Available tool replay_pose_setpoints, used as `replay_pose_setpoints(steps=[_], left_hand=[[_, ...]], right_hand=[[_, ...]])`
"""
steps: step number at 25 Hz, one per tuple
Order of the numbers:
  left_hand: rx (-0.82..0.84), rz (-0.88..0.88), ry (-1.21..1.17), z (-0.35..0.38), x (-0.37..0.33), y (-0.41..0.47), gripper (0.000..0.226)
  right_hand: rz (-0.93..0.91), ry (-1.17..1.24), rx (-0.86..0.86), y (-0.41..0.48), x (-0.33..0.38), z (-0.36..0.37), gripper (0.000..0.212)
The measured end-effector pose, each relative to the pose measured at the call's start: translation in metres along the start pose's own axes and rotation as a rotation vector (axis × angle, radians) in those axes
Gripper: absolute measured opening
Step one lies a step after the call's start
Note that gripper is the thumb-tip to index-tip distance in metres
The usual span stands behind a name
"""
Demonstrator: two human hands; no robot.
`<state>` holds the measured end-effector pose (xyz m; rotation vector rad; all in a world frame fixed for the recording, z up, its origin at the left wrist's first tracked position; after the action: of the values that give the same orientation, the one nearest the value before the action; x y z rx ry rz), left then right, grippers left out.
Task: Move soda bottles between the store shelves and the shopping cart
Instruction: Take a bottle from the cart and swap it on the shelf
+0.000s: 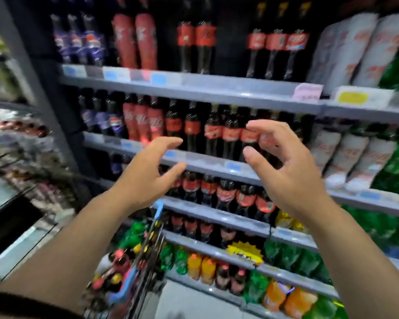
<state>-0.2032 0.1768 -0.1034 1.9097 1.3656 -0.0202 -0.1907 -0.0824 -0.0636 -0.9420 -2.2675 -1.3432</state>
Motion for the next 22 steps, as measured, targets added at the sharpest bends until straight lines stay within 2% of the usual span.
replay_pose_setpoints(steps=[6, 12, 16, 22], left_hand=[[-0.116, -0.361, 0.05, -0.061, 0.092, -0.119, 0.04], [-0.119, -0.635, 0.096, -0.068, 0.154, -0.202, 0.04], [-0.062, -0.763, 0.118, -0.054, 0.189, -0.232, 0.046], [-0.019, -0.931, 0.102, -0.041, 0.267, -0.232, 0.043]], right_hand=[[0.003, 0.207, 0.161, -0.026, 0.02, 0.114, 0.033], [0.027, 0.312, 0.312, -0.043, 0.005, 0.213, 0.039], [0.107, 0.412, 0.378, -0.046, -0.022, 0.279, 0.037], [0.258, 0.589, 0.386, -0.031, -0.06, 0.364, 0.038]])
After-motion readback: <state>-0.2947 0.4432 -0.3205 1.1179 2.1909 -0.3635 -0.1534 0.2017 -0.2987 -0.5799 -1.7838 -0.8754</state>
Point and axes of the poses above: each hand's wrist, its own y-axis towards the middle knuckle, its own z-axis out of the palm, x = y × z, the point moved 4 cm from there along y, towards the middle knuckle, and after that the axes turned 2 degrees about x, right-handed, at the moved point
